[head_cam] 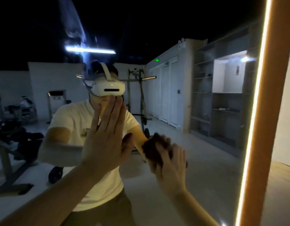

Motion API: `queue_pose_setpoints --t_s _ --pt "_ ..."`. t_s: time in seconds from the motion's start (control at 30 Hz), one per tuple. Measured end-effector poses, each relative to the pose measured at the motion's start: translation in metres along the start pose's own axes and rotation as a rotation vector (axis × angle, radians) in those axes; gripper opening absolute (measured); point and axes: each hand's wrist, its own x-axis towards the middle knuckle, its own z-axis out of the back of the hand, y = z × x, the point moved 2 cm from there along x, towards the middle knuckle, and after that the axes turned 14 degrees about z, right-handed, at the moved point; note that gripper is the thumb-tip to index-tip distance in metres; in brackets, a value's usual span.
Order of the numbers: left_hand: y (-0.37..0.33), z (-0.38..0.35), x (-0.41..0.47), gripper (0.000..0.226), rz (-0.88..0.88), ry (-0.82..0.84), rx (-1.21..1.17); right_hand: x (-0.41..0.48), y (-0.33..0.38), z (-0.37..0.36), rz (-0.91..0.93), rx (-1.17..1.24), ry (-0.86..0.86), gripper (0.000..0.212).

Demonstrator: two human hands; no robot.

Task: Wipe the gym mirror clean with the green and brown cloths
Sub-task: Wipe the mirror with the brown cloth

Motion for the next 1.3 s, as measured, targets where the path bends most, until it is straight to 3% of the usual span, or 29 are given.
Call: queue_pose_setpoints --t_s 0.07,0.13,0.2,0.27,0.37,0.5,0.63,0.7,0.77,0.9,0.97,1.03,1.17,1.3 --pt "0.000 0.003 0.002 0.080 -0.005 0.011 0.005 -0.035 0.005 0.015 0.162 -0.009 0.174 0.062" --pt "-0.001 0.005 0.003 0.078 -0.001 0.010 -0.023 -0.005 -0.014 0.036 0.128 0.063 0.232 0.055" --pt "-0.001 0.007 0.000 0.077 0.006 0.005 -0.056 0.062 -0.045 0.049 -0.046 0.043 0.069 0.046" --pt "0.001 0.009 -0.012 0.078 0.010 -0.008 -0.091 0.135 -0.072 0.057 -0.225 -0.058 -0.121 0.056" --pt "0.013 0.009 -0.036 0.078 -0.016 -0.014 -0.087 0.173 -0.053 0.041 -0.241 -0.059 -0.187 0.066" --pt "0.028 0.000 -0.055 0.078 -0.018 -0.029 -0.022 0.095 0.009 0.003 0.018 0.026 -0.192 0.057" --pt "0.028 -0.006 -0.071 0.082 0.007 -0.077 0.021 -0.031 0.040 -0.017 0.223 -0.003 -0.035 0.064" --pt "0.030 -0.008 -0.083 0.084 0.017 -0.092 0.026 -0.057 0.036 -0.014 0.298 -0.057 -0.021 0.053" --pt "0.034 -0.010 -0.092 0.084 0.032 -0.100 0.029 -0.030 0.018 -0.007 0.223 -0.087 -0.072 0.048" --pt "0.038 -0.016 -0.094 0.082 -0.012 -0.121 0.036 0.104 0.001 0.003 -0.103 -0.204 -0.261 0.072" --pt "0.040 -0.019 -0.092 0.085 -0.003 -0.119 0.088 0.141 0.015 -0.002 -0.134 -0.195 -0.279 0.064" --pt "0.041 -0.018 -0.091 0.085 -0.008 -0.139 0.128 0.132 0.039 -0.013 -0.079 -0.167 -0.287 0.063" --pt "0.046 -0.006 -0.094 0.084 0.015 -0.202 0.129 0.015 0.077 -0.040 0.177 -0.039 -0.259 0.058" --pt "0.048 -0.007 -0.104 0.095 0.060 -0.120 0.148 -0.047 0.060 -0.045 0.284 -0.058 -0.155 0.059"
